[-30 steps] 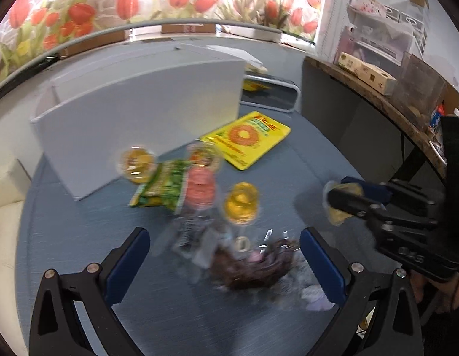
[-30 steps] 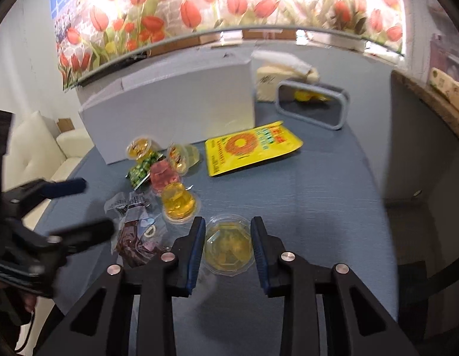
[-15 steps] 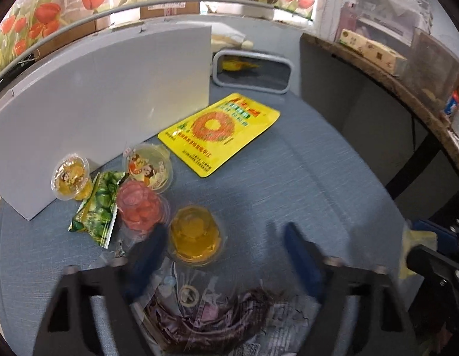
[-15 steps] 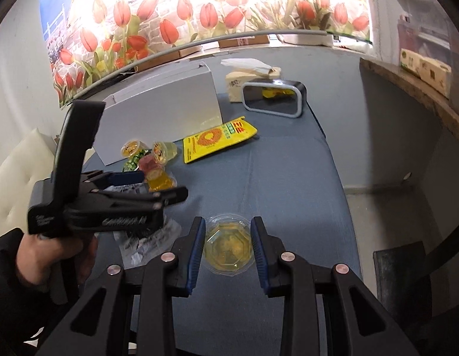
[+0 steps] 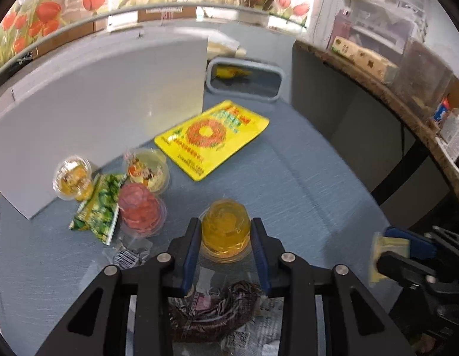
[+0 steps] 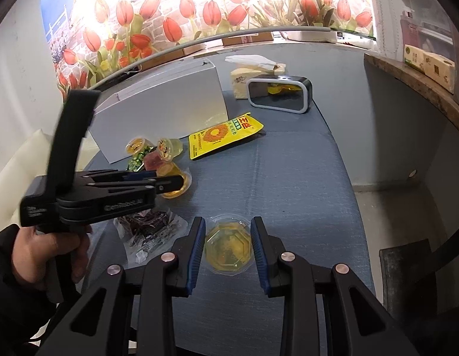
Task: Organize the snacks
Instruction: 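Grasp an orange jelly cup with the left tool while the right tool holds its cup, then carry both jelly cups over the white box and open both tools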
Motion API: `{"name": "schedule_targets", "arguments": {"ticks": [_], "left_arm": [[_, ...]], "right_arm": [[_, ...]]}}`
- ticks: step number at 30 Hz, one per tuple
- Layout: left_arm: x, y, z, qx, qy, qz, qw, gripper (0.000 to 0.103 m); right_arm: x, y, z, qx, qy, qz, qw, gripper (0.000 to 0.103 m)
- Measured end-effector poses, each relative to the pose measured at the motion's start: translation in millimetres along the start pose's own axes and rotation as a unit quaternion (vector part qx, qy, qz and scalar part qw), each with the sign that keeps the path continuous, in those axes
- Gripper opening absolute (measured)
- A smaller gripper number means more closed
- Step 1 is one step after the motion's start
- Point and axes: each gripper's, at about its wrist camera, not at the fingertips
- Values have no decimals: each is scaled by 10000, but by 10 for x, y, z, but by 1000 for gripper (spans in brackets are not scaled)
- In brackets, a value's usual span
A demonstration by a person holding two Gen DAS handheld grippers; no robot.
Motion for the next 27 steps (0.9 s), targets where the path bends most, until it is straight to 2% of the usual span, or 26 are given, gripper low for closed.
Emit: {"name": "schedule_targets", "arguments": {"ticks": [8, 17, 22, 27], "left_arm": [[-741, -185, -159, -10, 713, 2, 9975, 37], [-1349, -866, -475, -380, 1316, -330, 9900, 37], [-1433, -1382, -841, -639, 1584, -496, 9840, 37], [-1290, -1755, -1215, -656, 1600, -581, 9832, 37]], "right_arm": [[60, -248, -308, -258, 178, -220, 9993, 34], [355, -804, -1149, -673, 588, -765, 9931, 34], [512, -1119, -1665, -935, 801, -889, 9884, 34], [792, -1405, -2138, -1176, 816, -878, 9858, 34]]}}
Point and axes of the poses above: each gripper's, at about its wrist camera, not at the fingertips, and x roughly the way its jaws point, y to its right, z to its underside, and after that the axes turned 4 degrees about z, right-handed
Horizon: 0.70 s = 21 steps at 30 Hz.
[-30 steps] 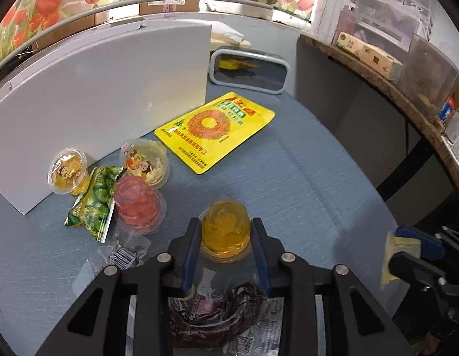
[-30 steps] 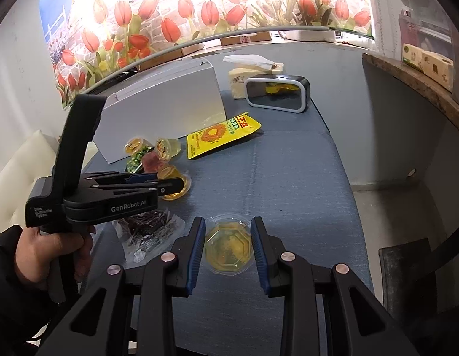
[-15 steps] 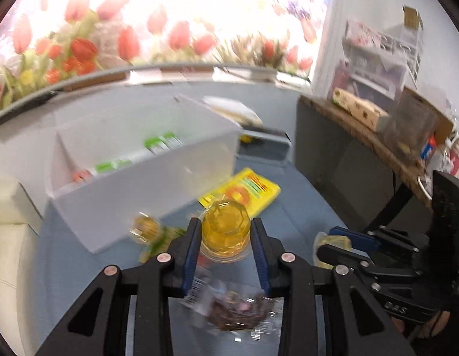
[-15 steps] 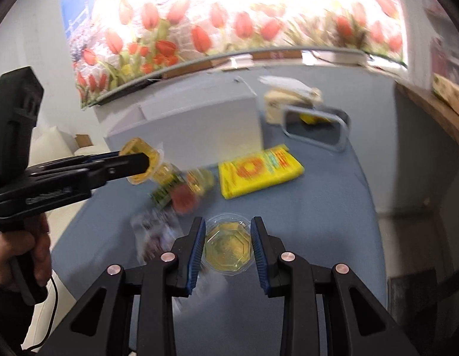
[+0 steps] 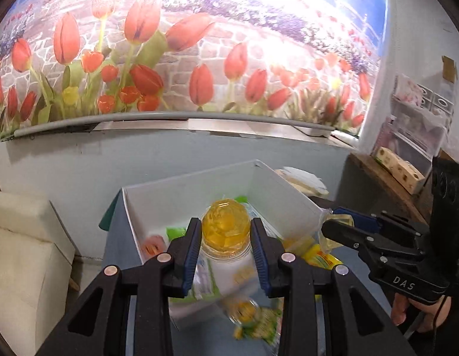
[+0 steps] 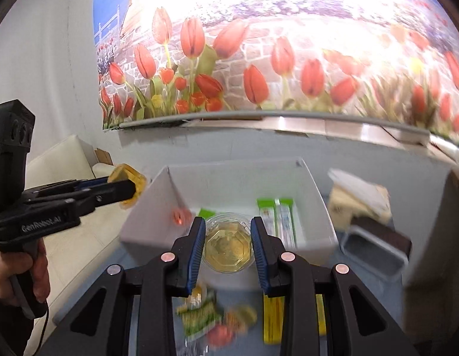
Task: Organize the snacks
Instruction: 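Carry both jelly cups over the white box and open both tools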
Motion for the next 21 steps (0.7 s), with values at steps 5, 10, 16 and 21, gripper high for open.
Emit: {"name": "schedule_targets", "arguments": {"ticks": [5, 10, 16, 21], "left_arm": [[278, -142, -97, 64, -169, -36, 9998, 37], [543, -228, 23, 69, -456, -152, 9988, 43], [512, -344, 182, -17, -478, -340, 9983, 103], [428, -379, 211, -81, -523, -310, 9981, 103]], "right_arm": [[409, 40, -182, 105, -273, 77, 9995, 34], [707, 55, -162, -26, -690, 389, 9969, 36], [597, 73, -105, -294, -392, 1116, 9925, 103], [457, 136, -87, -149, -369, 1059, 9936, 103]]}}
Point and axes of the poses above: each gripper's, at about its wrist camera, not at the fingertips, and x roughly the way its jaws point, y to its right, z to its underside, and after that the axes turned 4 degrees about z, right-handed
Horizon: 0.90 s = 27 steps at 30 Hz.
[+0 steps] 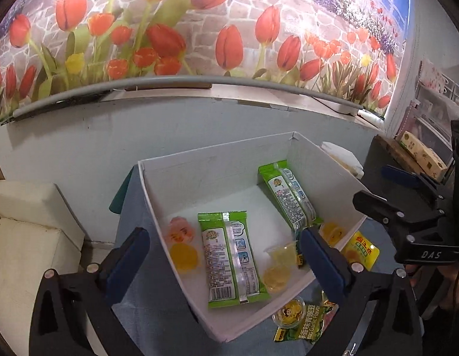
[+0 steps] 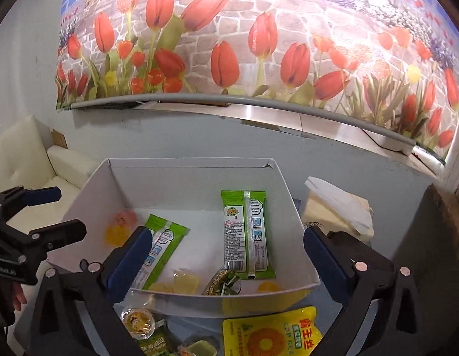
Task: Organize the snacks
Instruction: 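Carry both jelly cups over the white box and open both tools, then grasp a clear jelly cup with the right tool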
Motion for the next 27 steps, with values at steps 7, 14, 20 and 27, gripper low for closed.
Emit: {"name": "schedule_targets", "arguments": {"ticks": [7, 14, 20, 27], "left_arm": [[-282, 117, 51, 169, 178, -7, 9997, 103], [-601, 282, 440, 220, 269, 96, 9993, 103], [-823, 405, 1034, -102, 229, 146, 9996, 103], [-821, 519, 1407, -294, -69, 295, 9991, 103]], "right_arm": [[-231, 107, 161, 379, 24, -408, 9984, 103], [-461, 203, 728, 575, -343, -496, 9965, 103], [-670, 30, 1229, 184, -342, -400, 9984, 103], [-403, -76, 1362, 355, -642, -691, 9949, 103]]}}
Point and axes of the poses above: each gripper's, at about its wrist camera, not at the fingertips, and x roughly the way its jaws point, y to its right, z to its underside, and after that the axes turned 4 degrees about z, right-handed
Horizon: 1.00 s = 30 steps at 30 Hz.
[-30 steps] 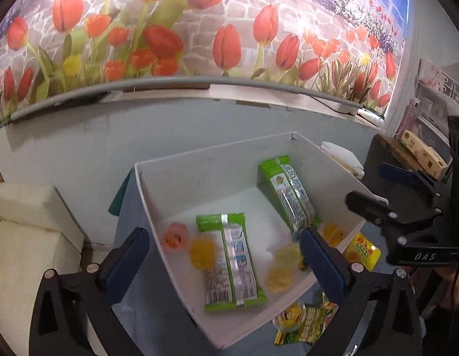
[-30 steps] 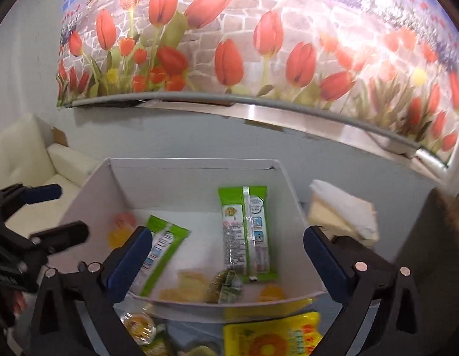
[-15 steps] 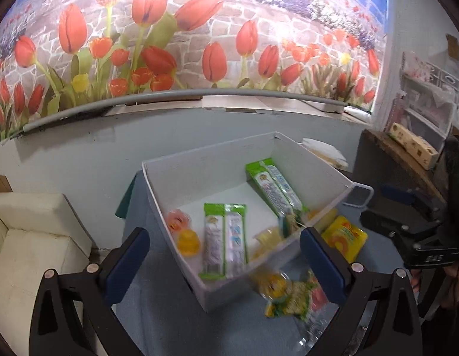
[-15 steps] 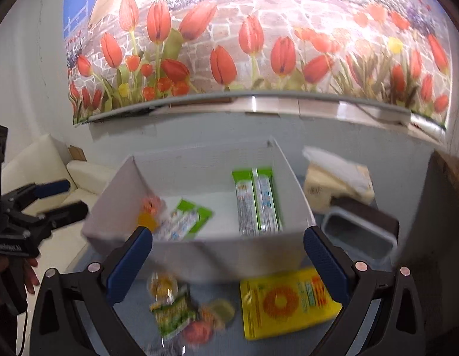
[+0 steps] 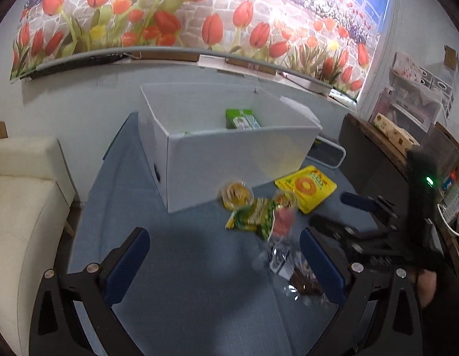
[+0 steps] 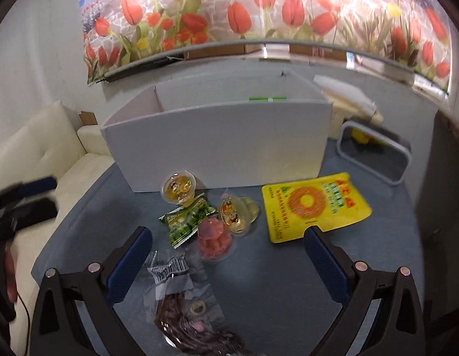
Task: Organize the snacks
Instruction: 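Grasp a clear jelly cup with the right tool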
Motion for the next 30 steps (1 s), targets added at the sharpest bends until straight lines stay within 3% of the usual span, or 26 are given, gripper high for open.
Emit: {"name": "schedule_targets", "arguments": {"ticks": [7, 9, 11, 15, 18, 23, 30], "left_arm": [[-30, 32, 34, 13, -11, 59, 10000, 103], [-16, 32, 40, 30, -25, 53, 10000, 103], [4, 28, 45, 23, -55, 68, 10000, 103], [60, 17, 65, -41, -113, 93, 9999, 103], [117, 25, 67, -67, -155, 140, 9998, 103], [261, 55, 18, -49, -220, 132, 9997, 103], [642, 109, -160, -172, -373, 67, 9991, 103]], "right_arm": [[471, 189, -150, 815, -326, -112, 9961, 103], [586, 187, -171, 865, -437, -54, 9953, 92], [694, 178, -188, 928, -632, 51, 9937, 68], [801, 184, -223, 1077, -695, -60, 9917, 66], [867, 205, -195, 1166, -757, -227, 9900, 51], [724, 241, -141, 1089, -556, -170, 9924, 50], [116, 125, -45, 562, 104, 58, 9983, 50]]}}
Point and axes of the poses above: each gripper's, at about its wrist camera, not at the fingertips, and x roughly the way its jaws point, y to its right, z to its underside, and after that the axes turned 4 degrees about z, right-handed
